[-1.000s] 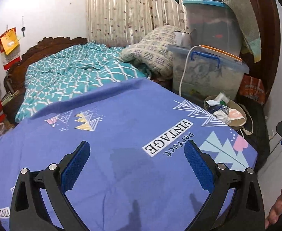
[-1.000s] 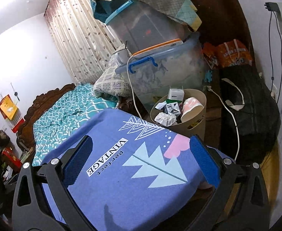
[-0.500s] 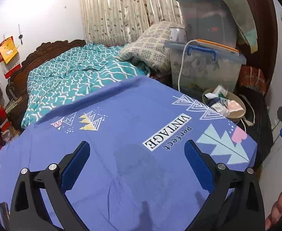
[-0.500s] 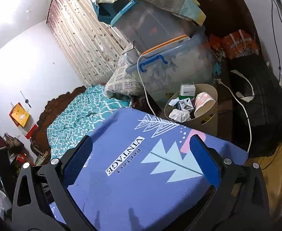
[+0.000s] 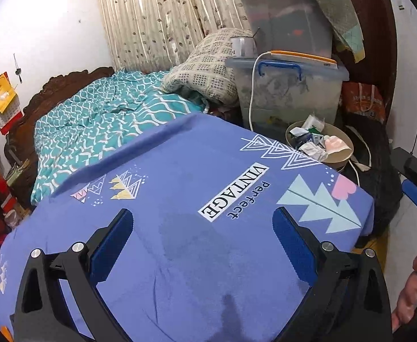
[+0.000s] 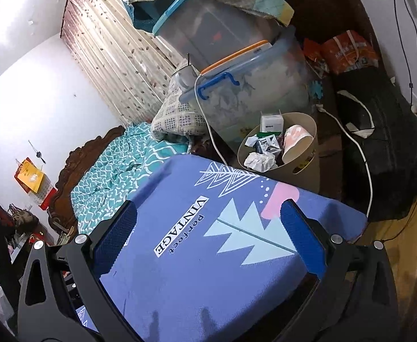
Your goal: Collect trash
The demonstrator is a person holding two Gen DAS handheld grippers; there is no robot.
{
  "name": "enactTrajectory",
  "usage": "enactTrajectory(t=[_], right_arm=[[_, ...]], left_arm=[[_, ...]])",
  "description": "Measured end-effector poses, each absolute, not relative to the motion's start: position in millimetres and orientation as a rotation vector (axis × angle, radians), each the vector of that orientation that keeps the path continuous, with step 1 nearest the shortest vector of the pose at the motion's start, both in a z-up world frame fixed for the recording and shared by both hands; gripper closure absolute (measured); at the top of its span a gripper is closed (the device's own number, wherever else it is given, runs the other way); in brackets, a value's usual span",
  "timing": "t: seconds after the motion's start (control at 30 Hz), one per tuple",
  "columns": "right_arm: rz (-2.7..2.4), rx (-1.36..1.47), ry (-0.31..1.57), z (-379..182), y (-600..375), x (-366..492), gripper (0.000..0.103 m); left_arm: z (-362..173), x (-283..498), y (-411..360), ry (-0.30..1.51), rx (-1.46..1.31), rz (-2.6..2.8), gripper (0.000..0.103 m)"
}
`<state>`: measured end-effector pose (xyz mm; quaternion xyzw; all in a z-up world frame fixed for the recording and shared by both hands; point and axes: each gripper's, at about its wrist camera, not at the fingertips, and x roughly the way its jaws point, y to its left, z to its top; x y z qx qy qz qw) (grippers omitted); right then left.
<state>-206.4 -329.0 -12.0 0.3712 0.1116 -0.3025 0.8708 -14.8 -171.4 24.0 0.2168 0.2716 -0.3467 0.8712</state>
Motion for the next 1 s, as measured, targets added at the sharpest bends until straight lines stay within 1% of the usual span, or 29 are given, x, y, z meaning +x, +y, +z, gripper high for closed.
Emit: enactTrajectory(t=[0.5,1.0], right_arm=[[-0.627,0.735,0.246,-8,-324,-204,0.003],[-0.623,0.727,0.251,-7,-317,-202,0.003]], left_arm=[[23,-7,-167,0.604,0.421,-0.716,0.008],[23,-9,-162,0.599,0.406,-0.722,0.008]])
